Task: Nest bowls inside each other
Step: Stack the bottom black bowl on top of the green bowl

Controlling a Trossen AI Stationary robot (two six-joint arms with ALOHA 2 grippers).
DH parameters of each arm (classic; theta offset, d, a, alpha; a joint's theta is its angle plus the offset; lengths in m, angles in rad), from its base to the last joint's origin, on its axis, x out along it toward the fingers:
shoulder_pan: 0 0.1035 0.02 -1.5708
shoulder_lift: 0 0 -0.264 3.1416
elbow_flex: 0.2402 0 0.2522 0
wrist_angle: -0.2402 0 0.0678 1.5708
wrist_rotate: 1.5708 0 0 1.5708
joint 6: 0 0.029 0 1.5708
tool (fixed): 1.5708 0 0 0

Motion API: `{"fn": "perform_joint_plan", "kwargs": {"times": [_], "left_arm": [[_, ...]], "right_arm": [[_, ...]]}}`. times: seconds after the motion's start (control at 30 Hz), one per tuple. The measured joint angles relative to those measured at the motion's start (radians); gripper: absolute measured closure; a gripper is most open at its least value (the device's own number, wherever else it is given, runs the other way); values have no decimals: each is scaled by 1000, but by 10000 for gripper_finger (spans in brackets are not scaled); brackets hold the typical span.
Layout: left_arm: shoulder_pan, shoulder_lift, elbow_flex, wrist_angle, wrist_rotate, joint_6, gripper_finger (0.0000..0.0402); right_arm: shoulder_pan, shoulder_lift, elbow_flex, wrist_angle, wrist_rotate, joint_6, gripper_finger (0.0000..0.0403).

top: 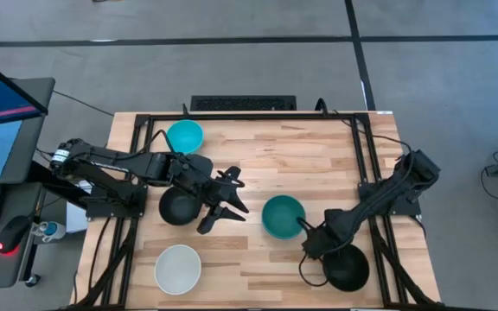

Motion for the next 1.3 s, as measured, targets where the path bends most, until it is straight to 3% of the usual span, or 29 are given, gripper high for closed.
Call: {"fn": "perform_joint_plan", "kwargs": {"times": [0.1, 0.23, 0.3, 0.53, 0.87, 1.1, 1.3], "left_arm": [[2, 0, 0, 0, 0, 0, 305], [5, 0, 0, 0, 0, 0, 305], [8, 0, 0, 0, 0, -2, 305], [24, 0, 0, -3, -1, -12, 305], [28, 0, 0, -6, -6, -42, 305], [28, -1, 0, -8, -6, -48, 305], [35, -28, 29, -72, -65, -30, 305]], "right_arm": [[12, 37, 0, -10, -1, -1, 245], [21, 51, 0, -11, -43, -7, 360], [21, 39, 3, -7, -80, -10, 385], [21, -23, 1, -1, -63, 74, 393], [-29, -202, 129, -143, 127, 257, 394], [-184, -272, 229, -138, 251, 269, 394], [-359, -220, 289, -128, 264, 181, 394]]}}
